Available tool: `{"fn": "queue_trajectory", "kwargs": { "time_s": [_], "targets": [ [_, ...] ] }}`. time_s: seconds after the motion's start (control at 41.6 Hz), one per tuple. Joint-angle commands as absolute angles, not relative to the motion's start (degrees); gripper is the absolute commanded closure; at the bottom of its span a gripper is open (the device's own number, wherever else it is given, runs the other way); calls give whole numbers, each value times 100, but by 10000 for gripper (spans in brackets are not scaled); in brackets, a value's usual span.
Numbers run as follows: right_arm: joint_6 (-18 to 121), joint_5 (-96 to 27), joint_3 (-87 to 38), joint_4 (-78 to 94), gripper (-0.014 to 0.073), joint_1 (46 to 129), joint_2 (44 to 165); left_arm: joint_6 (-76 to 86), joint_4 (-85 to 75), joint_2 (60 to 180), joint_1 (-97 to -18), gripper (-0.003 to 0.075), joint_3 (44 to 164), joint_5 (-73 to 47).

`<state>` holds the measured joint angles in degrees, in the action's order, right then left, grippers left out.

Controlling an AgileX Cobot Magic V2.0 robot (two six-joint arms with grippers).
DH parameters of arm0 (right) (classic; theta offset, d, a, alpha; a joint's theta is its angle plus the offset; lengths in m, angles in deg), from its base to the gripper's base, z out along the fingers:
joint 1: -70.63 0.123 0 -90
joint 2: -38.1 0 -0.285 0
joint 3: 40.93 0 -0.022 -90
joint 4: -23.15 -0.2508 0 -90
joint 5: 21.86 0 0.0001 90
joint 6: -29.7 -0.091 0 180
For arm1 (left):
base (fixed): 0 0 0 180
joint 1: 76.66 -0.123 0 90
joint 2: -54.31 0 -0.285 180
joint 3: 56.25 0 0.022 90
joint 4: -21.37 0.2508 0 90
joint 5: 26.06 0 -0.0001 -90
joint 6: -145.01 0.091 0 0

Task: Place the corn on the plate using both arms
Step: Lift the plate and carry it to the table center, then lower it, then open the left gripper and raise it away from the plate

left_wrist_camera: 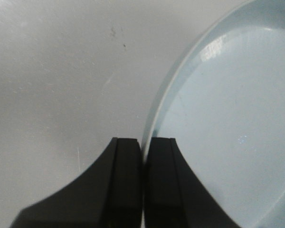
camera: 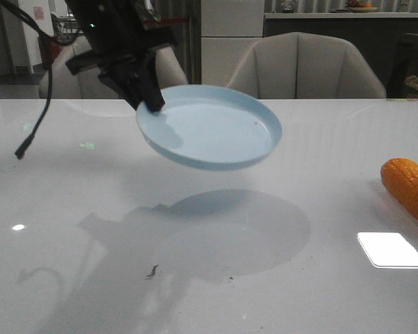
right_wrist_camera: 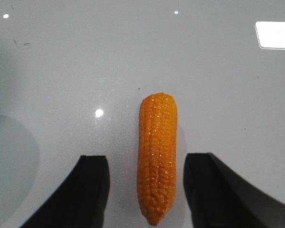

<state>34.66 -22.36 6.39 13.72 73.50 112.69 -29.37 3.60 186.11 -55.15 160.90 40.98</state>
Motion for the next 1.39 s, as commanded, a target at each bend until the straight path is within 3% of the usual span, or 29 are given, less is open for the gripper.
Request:
{"fn": "queue_trajectory", "kwargs": {
  "time_s": [0.0,0.552,0.648,0.816,0.864,1.177,1.369],
  "targets": [
    [3476,-1850,451,1351,127,7345,11169,-2832,178,18474,-5357,627,16268,4168],
    [3476,-1844,451,1351,127,7345,11169,-2629,278,19120,-5106,607,16268,4326],
    [3476,-1844,451,1351,127,7345,11169,-2629,301,19120,-5106,528,16268,4377],
    [3476,-1839,451,1351,127,7345,11169,-2629,391,19120,-5106,273,16302,4331],
    [3476,-1839,451,1351,127,7345,11169,-2629,391,19120,-5106,244,16397,4342],
    [3476,-1816,451,1351,127,7345,11169,-2587,445,19074,-5269,395,17824,4652],
    [3476,-1857,451,1351,127,7345,11169,-2688,1363,18707,-5492,448,18402,4652]
  ]
}}
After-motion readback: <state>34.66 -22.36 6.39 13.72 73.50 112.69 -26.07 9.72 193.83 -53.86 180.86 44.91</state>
